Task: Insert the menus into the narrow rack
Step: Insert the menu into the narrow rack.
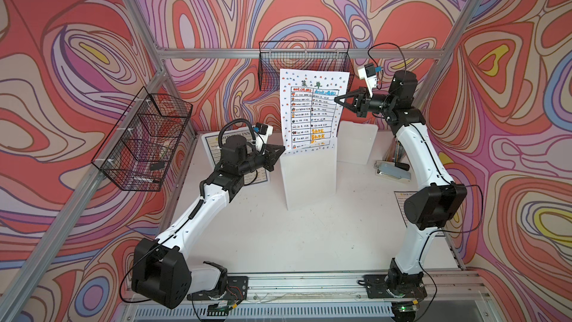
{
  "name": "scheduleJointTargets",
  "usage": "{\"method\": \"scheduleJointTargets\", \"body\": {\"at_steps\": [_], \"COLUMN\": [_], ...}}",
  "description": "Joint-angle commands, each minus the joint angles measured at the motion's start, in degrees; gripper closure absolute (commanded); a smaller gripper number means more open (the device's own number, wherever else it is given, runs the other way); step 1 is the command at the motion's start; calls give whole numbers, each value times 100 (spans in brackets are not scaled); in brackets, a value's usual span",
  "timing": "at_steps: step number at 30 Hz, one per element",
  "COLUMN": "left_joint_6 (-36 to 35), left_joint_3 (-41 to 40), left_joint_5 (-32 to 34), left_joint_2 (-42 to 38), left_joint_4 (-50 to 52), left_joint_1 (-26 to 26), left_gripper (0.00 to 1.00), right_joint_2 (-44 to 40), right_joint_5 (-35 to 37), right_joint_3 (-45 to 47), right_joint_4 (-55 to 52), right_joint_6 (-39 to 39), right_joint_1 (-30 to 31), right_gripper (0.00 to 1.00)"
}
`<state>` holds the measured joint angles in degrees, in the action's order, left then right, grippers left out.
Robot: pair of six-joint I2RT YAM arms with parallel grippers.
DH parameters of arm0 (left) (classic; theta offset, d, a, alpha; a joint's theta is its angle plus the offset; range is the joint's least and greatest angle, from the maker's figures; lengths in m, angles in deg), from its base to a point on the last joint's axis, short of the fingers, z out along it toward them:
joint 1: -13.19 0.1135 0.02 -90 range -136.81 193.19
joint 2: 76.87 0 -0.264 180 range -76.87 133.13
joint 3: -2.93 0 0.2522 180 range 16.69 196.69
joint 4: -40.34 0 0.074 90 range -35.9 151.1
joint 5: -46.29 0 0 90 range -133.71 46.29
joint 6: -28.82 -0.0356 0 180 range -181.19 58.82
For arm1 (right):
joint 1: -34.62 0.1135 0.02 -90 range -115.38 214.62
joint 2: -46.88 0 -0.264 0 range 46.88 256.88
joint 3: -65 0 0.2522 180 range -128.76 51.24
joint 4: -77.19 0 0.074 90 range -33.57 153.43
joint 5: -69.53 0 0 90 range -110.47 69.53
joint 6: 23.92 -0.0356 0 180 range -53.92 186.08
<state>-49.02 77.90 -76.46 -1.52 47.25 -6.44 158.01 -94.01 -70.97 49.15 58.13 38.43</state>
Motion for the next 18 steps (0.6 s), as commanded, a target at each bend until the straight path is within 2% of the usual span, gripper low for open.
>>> {"method": "scheduleJointTargets", "body": {"at_steps": [1,5,8,10,11,12,13,14,16,18], "left_joint_6": [-30,82,141,162,164,164,164,151,106,22], "left_joint_3": [-175,-352,-444,-490,-509,-522,-515,-471,-339,-138], "left_joint_5": [199,621,575,560,537,509,511,552,610,649], "left_joint_2": [-246,-493,-603,-632,-647,-656,-672,-682,-694,-659], "left_joint_4": [28,155,166,167,147,121,122,160,257,347], "left_joint_1": [-114,-134,-130,-136,-143,-138,-137,-138,-139,-144], "left_gripper": [100,100,100,96,89,76,57,44,32,29], "right_joint_2": [-118,-179,-177,-161,-151,-144,-135,-127,-127,-143], "right_joint_5": [-51,-47,-53,-78,-108,-143,-161,-186,-198,-184], "right_joint_3": [104,224,239,232,220,208,192,189,197,208], "right_joint_4": [24,135,152,147,145,142,145,141,137,144], "right_joint_6": [65,41,37,39,22,12,1,3,-4,2], "right_joint_1": [-8,-8,3,24,26,34,33,43,47,54], "right_gripper": [100,100,100,100,100,100,100,100,100,100]}}
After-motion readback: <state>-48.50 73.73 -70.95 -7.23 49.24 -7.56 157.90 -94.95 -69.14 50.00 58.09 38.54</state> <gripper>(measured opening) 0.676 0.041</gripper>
